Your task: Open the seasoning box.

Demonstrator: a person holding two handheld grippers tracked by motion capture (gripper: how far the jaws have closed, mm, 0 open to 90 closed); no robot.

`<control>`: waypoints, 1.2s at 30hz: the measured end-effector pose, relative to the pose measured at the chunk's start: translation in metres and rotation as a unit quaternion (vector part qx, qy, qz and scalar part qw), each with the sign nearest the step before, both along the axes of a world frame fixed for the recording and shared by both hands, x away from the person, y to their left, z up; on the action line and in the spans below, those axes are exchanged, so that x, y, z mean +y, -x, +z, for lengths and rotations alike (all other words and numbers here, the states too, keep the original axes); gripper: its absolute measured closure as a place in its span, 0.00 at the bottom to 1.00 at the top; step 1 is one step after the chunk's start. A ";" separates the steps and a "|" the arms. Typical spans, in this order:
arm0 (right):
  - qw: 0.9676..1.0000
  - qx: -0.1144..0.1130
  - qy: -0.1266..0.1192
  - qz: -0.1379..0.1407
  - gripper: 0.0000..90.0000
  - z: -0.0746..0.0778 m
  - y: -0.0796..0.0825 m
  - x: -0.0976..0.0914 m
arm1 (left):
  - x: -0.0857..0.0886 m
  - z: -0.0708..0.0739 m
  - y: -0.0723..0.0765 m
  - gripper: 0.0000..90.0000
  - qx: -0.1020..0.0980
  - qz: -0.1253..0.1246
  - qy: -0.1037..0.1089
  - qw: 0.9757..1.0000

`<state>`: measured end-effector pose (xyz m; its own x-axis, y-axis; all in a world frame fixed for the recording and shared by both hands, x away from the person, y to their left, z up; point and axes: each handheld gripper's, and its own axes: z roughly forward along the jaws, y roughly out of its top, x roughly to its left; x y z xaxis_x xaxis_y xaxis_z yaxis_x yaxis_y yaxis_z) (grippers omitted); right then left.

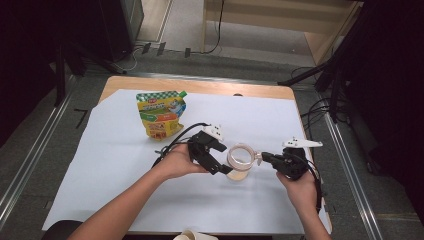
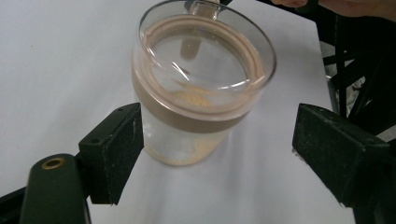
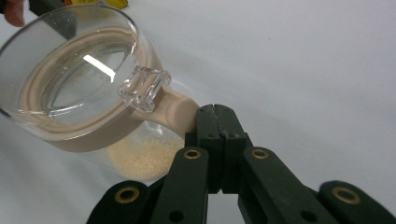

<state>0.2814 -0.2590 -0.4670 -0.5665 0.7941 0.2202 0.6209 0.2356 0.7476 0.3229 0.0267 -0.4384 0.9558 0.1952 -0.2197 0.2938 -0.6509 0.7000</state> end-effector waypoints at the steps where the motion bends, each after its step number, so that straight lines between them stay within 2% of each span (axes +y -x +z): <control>1: 1.000 0.000 0.000 0.000 1.00 0.000 0.000 0.000 | -0.002 -0.001 -0.001 0.18 -0.003 0.001 -0.001 1.000; 6: 1.000 0.003 -0.001 -0.001 1.00 -0.002 -0.001 0.000 | -0.010 -0.007 -0.003 0.14 -0.018 0.002 -0.002 1.000; 12: 1.000 0.004 0.001 -0.004 1.00 -0.003 -0.003 0.001 | -0.024 -0.015 -0.003 0.12 -0.036 0.002 -0.028 0.999; 15: 1.000 0.005 0.002 -0.006 1.00 -0.004 -0.003 0.001 | -0.030 -0.018 -0.003 0.14 -0.046 -0.003 -0.027 0.999; 24: 1.000 0.007 0.002 -0.009 1.00 -0.005 -0.003 0.002 | -0.032 -0.018 -0.003 0.14 -0.047 -0.001 -0.026 0.999; 31: 1.000 0.010 0.004 -0.011 1.00 -0.005 -0.002 0.002 | -0.033 -0.015 -0.003 0.13 -0.048 -0.002 -0.036 0.998; 36: 1.000 0.010 0.005 -0.012 1.00 -0.005 -0.002 0.003 | -0.034 -0.014 -0.003 0.13 -0.040 0.000 -0.042 0.998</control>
